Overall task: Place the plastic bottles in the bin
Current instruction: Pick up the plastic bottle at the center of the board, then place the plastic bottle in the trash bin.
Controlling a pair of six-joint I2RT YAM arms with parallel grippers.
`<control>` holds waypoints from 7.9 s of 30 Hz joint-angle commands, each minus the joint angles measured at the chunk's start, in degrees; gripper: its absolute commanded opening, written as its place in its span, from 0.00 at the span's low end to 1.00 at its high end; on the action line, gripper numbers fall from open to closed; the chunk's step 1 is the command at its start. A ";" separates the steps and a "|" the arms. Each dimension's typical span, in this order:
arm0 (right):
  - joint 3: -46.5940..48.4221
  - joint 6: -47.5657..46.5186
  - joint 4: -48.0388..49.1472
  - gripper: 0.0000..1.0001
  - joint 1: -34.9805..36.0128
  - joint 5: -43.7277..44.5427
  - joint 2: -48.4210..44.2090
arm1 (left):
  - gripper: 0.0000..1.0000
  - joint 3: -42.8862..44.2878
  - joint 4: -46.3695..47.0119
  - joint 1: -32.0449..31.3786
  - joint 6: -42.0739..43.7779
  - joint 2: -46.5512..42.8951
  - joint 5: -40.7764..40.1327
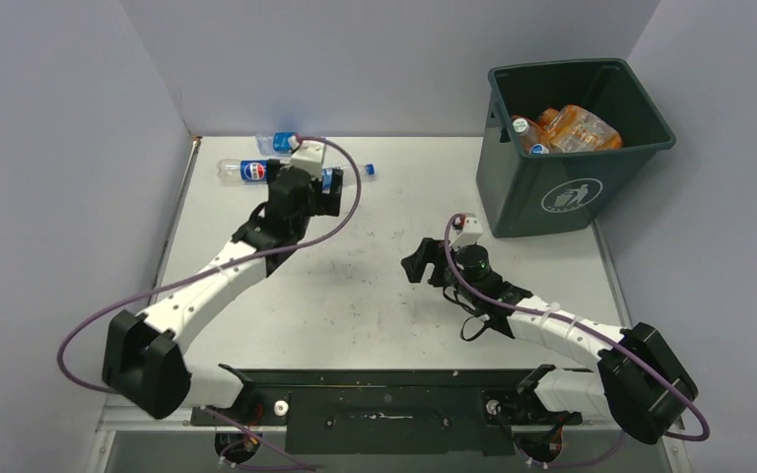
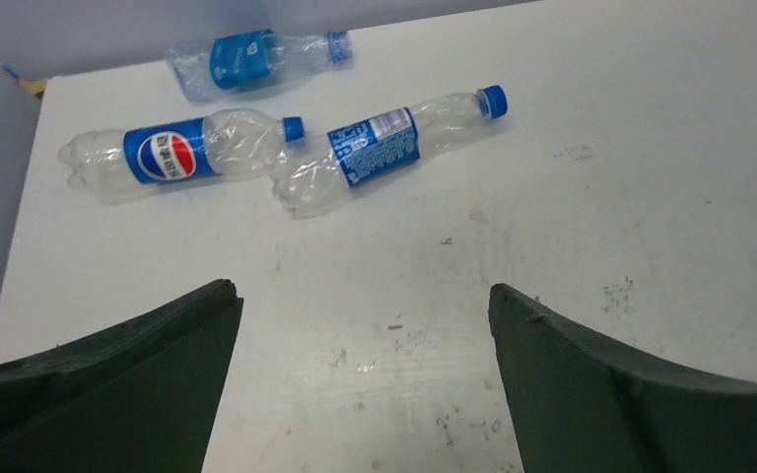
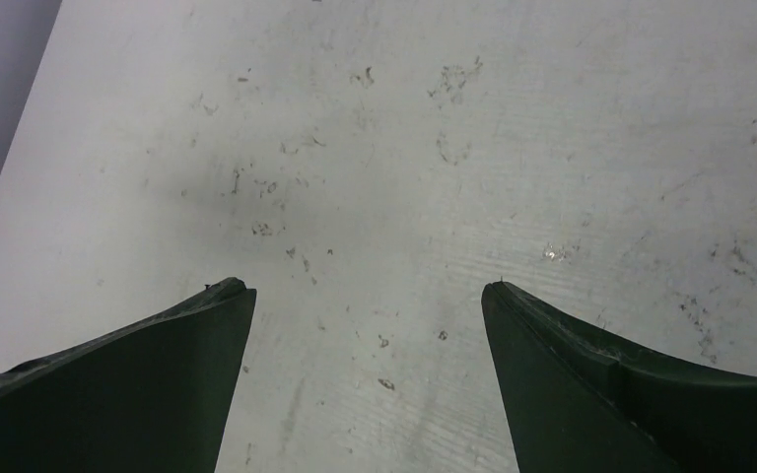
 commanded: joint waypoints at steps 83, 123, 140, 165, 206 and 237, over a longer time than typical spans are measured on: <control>12.88 -7.37 0.38 1.00 3.99 -12.76 -24.23 | 0.22 -0.35 16.15 7.93 -13.56 -9.42 63.97; 30.46 -2.98 7.85 0.05 8.19 -22.37 0.95 | 0.51 -25.68 35.26 -3.36 -10.10 -27.19 55.91; 54.25 -30.52 -19.08 0.05 8.21 17.59 -7.60 | 0.96 -31.53 38.19 -5.19 -2.69 -39.91 35.60; 66.41 -22.51 -24.30 0.05 -1.02 7.26 1.91 | 0.96 -30.11 32.48 -6.68 -0.27 -41.08 30.44; 44.69 -5.87 -11.58 0.71 8.06 -28.91 -2.69 | 0.36 -17.92 25.54 -5.01 -14.18 -23.18 64.78; 45.45 -2.37 -16.78 0.39 7.95 -26.67 2.13 | 0.34 -18.83 25.16 -5.72 -12.31 -25.12 62.08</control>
